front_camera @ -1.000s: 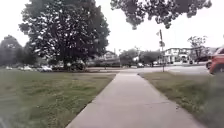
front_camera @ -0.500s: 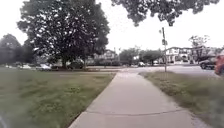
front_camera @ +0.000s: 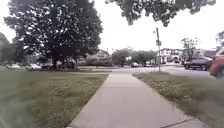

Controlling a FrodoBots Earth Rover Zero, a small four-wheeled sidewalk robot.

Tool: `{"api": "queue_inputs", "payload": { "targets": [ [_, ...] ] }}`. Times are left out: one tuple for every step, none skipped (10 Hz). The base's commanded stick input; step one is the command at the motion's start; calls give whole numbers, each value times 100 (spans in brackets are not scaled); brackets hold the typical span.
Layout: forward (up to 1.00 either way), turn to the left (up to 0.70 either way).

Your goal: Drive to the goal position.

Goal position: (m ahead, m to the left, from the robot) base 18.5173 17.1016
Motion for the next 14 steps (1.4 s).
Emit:
{"api": "queue_inputs", "payload": {
  "targets": [
    [70,0],
    [70,0],
    [70,0],
    [70,0],
    [70,-32],
    [70,-35],
    [70,-3],
    [70,0],
    [70,0],
    [70,0],
    [70,0],
    [70,0],
    [70,0],
    [70,0]
  ]
}}
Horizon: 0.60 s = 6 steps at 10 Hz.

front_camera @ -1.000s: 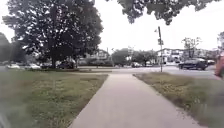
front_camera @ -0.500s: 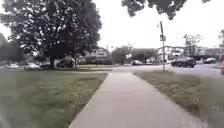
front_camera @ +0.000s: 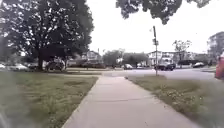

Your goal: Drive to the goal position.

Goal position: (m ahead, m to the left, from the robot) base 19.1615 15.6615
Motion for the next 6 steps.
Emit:
{"api": "queue_inputs", "payload": {
  "targets": [
    [70,0],
    [70,0],
    [70,0],
    [70,0],
    [70,0],
    [70,0]
  ]
}}
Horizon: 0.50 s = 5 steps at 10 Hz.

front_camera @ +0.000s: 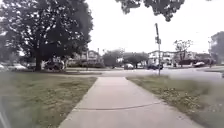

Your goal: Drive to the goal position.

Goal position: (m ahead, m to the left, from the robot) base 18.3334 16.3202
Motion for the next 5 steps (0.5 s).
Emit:
{"api": "queue_inputs", "payload": {
  "targets": [
    [70,0],
    [70,0],
    [70,0],
    [70,0],
    [70,0]
  ]
}}
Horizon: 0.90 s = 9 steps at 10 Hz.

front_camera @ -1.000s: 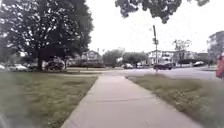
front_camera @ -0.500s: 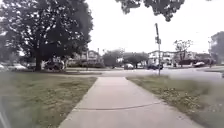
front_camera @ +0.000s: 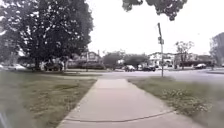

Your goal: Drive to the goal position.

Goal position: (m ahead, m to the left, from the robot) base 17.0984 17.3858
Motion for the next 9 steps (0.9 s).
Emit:
{"api": "queue_inputs", "payload": {
  "targets": [
    [70,0],
    [70,0],
    [70,0],
    [70,0],
    [70,0],
    [70,0],
    [70,0],
    [70,0],
    [70,0]
  ]
}}
